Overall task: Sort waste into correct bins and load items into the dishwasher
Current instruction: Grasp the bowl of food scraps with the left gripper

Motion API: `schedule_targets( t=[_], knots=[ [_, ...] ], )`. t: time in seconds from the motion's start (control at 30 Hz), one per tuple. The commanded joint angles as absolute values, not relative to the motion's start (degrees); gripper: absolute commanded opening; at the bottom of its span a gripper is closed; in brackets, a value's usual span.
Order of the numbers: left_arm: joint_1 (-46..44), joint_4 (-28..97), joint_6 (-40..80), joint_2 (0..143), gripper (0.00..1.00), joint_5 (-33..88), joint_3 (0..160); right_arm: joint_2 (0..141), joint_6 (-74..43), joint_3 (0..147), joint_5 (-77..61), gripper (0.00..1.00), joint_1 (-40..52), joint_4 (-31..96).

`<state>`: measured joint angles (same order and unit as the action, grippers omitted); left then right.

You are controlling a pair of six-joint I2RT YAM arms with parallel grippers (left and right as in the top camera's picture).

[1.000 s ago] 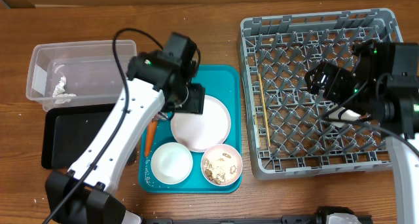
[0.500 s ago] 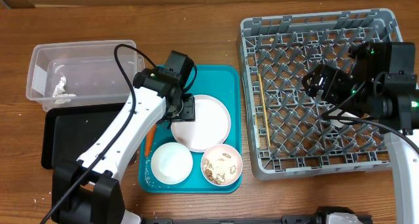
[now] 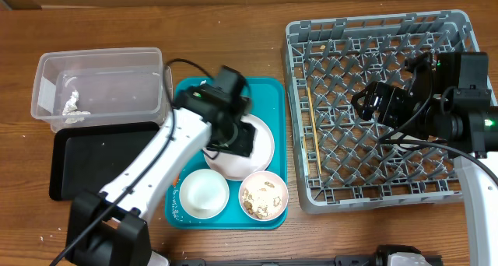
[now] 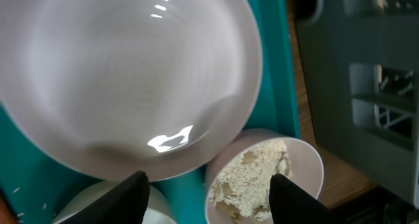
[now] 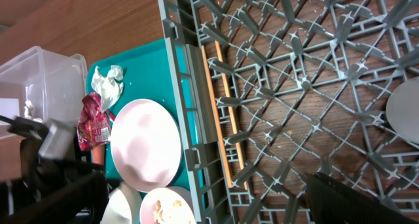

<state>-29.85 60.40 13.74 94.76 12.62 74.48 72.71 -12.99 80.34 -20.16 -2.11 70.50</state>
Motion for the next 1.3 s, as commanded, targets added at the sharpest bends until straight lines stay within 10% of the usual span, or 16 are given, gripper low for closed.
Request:
schedule_targets(
  t=[0.0,0.23,0.57,1.0,1.27],
  knots=[
    [-35.2,60.6,9.1,94.8,0.64,9.7,74.0,72.8,-12.2,80.2,-20.7,1.0,-1.8,70.3],
    [-43.0,59.7,5.7,95.2,0.95,4.3,74.0,72.8,-12.2,80.2,-20.7,1.0,-1.8,70.2],
    [-43.3,55.3,4.8,95.8,0.92,4.3,69.9,72.8,-12.2,80.2,-20.7,1.0,-1.8,70.2],
    [-43.1,47.7,6.0,100.6,0.53,1.5,64.9,72.8,-12.2,80.2,-20.7,1.0,-1.8,70.7],
    [-43.1,49.1,7.7,103.6,0.04,1.5,65.0,72.8,-12.2,80.2,-20.4,1.0,-1.8,71.3]
  ],
)
